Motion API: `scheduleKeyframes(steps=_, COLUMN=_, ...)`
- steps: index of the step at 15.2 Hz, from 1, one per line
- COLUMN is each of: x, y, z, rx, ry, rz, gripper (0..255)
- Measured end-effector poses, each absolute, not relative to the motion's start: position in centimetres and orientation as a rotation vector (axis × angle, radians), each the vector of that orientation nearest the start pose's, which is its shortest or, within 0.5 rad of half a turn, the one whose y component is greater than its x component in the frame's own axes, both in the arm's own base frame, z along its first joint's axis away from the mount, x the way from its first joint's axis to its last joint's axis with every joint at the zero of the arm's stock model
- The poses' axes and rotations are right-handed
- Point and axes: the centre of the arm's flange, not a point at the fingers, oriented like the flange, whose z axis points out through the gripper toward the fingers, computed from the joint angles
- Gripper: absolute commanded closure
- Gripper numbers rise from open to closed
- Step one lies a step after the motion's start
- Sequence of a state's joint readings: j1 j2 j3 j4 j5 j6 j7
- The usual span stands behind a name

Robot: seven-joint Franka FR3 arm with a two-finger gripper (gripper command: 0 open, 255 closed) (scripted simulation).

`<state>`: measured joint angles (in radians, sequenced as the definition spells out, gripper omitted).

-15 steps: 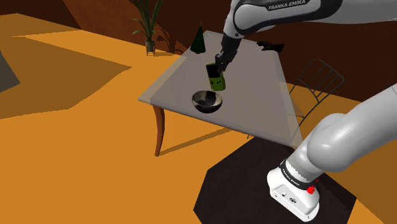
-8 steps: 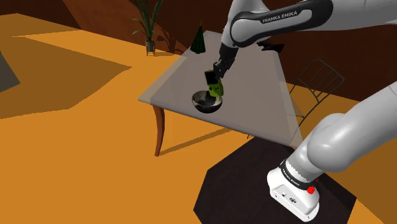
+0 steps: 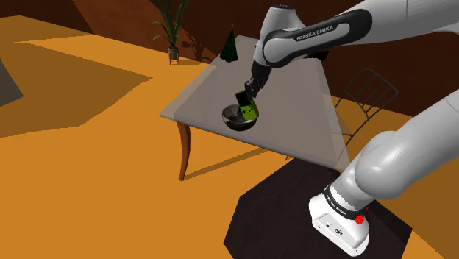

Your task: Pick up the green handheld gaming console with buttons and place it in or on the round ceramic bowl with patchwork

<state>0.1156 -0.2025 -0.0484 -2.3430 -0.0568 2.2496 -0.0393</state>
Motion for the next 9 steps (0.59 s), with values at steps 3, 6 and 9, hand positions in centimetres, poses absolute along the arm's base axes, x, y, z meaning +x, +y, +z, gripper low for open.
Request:
scheduleKeyframes(steps=3, x=48.36, y=3.08, z=42.29, rx=-3.164, ry=-0.222, rz=-0.174, gripper=255)
scheduleKeyframes(steps=6, x=48.36, y=3.09, z=42.27, rx=-3.164, ry=-0.222, rz=-0.175, gripper=0)
scheduleKeyframes(steps=9, x=48.37, y=3.09, z=42.28, rx=-3.164, ry=-0.222, rz=-0.175, gripper=0)
